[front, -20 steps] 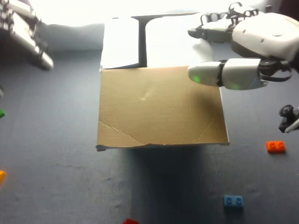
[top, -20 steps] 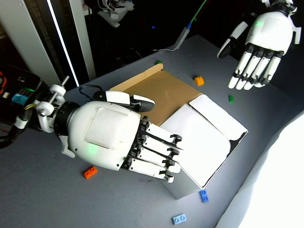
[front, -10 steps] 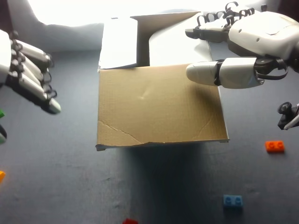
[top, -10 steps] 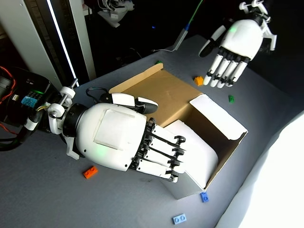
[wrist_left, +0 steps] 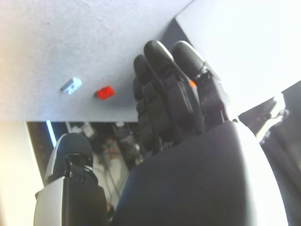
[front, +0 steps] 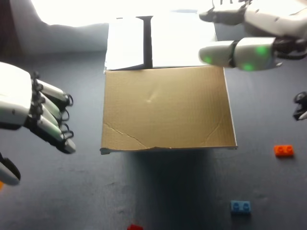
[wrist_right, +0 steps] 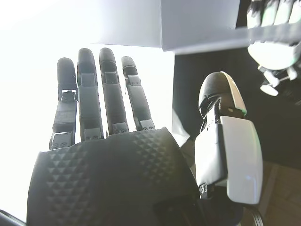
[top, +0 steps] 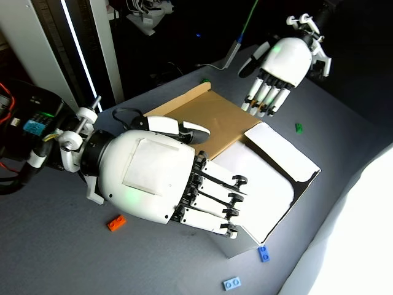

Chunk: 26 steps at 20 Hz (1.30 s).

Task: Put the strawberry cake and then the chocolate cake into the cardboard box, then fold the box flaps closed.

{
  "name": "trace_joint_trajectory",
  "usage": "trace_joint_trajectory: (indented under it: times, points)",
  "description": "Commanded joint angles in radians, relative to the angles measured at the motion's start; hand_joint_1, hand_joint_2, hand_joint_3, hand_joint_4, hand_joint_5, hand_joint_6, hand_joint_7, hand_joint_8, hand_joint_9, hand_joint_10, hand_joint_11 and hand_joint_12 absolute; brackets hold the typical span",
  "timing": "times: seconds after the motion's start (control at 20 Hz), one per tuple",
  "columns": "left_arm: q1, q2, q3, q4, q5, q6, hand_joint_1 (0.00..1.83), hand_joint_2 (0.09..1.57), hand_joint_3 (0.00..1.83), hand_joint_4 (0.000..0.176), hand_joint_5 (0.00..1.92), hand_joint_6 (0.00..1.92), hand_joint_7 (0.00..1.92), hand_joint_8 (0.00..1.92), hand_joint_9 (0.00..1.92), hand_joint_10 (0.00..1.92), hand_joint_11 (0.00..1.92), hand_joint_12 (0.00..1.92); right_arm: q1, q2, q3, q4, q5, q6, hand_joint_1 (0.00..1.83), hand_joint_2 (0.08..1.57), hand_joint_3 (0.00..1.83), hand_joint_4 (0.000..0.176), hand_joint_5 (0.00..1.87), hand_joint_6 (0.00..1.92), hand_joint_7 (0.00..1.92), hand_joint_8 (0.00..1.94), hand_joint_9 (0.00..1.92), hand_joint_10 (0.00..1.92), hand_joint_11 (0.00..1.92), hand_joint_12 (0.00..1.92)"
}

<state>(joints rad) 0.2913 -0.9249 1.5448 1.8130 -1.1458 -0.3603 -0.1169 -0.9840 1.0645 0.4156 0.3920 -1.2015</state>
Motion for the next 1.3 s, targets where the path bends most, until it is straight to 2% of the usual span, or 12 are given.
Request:
trace_joint_trajectory:
  times: [0.0, 0.2, 0.3, 0.5, 0.75, 0.85, 0.95, 1.0, 1.1, 1.25]
  points:
    - [0.002, 0.009, -0.007, -0.097, -0.004, 0.01, 0.3, 1.15, 0.0, 0.0, 0.53, 0.0, 0.71, 0.0, 0.57, 0.58, 0.17, 1.4, 0.017, 0.025, 0.0, -0.001, 0.117, 0.014, 0.0, 1.14, 0.0, 0.0, 0.29, 0.01, 0.36, 0.0, 0.37, 0.0, 0.0, 0.91]
    - [0.015, 0.009, -0.065, -0.123, 0.024, 0.023, 0.27, 1.16, 0.0, 0.0, 0.52, 0.0, 0.7, 0.0, 0.56, 0.56, 0.16, 1.4, 0.004, 0.093, -0.008, 0.017, 0.11, 0.023, 0.0, 1.14, 0.0, 0.0, 0.3, 0.01, 0.38, 0.0, 0.39, 0.01, 0.0, 0.96]
    - [0.022, 0.009, -0.087, -0.127, 0.032, 0.024, 0.27, 1.17, 0.0, 0.0, 0.51, 0.0, 0.7, 0.0, 0.55, 0.57, 0.15, 1.42, -0.022, 0.122, -0.013, 0.017, 0.111, 0.027, 0.0, 1.14, 0.0, 0.0, 0.3, 0.01, 0.38, 0.0, 0.39, 0.01, 0.0, 0.96]
    - [0.067, 0.009, -0.14, -0.142, 0.051, 0.039, 0.32, 1.14, 0.0, 0.0, 0.53, 0.01, 0.72, 0.01, 0.55, 0.6, 0.15, 1.46, -0.116, 0.229, -0.052, 0.017, 0.128, 0.098, 0.0, 1.14, 0.0, 0.0, 0.31, 0.0, 0.37, 0.0, 0.39, 0.01, 0.0, 0.97]
    - [0.09, 0.009, -0.182, -0.152, 0.068, 0.053, 0.3, 1.15, 0.0, 0.0, 0.52, 0.0, 0.7, 0.0, 0.52, 0.65, 0.13, 1.47, -0.162, 0.321, -0.108, 0.016, 0.134, 0.098, 0.0, 1.15, 0.0, 0.0, 0.33, 0.01, 0.38, 0.01, 0.39, 0.01, 0.0, 0.97]
    - [0.09, 0.009, -0.2, -0.155, 0.072, 0.053, 0.27, 1.16, 0.0, 0.0, 0.46, 0.0, 0.63, 0.0, 0.52, 0.51, 0.12, 1.41, -0.176, 0.347, -0.124, 0.016, 0.134, 0.098, 0.0, 1.15, 0.0, 0.0, 0.32, 0.01, 0.38, 0.0, 0.39, 0.0, 0.0, 0.95]
    - [0.09, 0.009, -0.219, -0.155, 0.079, 0.053, 0.2, 1.17, 0.0, 0.01, 0.36, 0.0, 0.5, 0.0, 0.49, 0.21, 0.04, 1.33, -0.189, 0.368, -0.134, 0.016, 0.134, 0.097, 0.0, 1.15, 0.0, 0.0, 0.32, 0.0, 0.38, 0.0, 0.39, 0.0, 0.0, 0.92]
    - [0.09, 0.01, -0.232, -0.156, 0.08, 0.053, 0.18, 1.17, 0.0, 0.009, 0.33, 0.0, 0.46, 0.0, 0.48, 0.11, 0.01, 1.32, -0.194, 0.378, -0.137, 0.016, 0.134, 0.097, 0.0, 1.15, 0.0, 0.0, 0.32, 0.0, 0.38, 0.0, 0.39, 0.0, 0.0, 0.92]
    - [0.09, 0.01, -0.25, -0.156, 0.089, 0.053, 0.16, 1.17, 0.0, 0.0, 0.27, 0.0, 0.37, 0.0, 0.41, 0.03, 0.0, 1.14, -0.194, 0.387, -0.139, 0.016, 0.13, 0.097, 0.0, 1.15, 0.0, 0.0, 0.32, 0.0, 0.39, 0.0, 0.39, 0.0, 0.0, 0.92]
    - [0.092, 0.01, -0.266, -0.162, 0.098, 0.053, 0.17, 1.16, 0.0, 0.0, 0.25, 0.0, 0.32, 0.0, 0.34, 0.0, 0.0, 0.95, -0.196, 0.39, -0.139, 0.016, 0.124, 0.092, 0.0, 1.15, 0.0, 0.0, 0.32, 0.0, 0.39, 0.0, 0.4, 0.0, 0.0, 0.94]
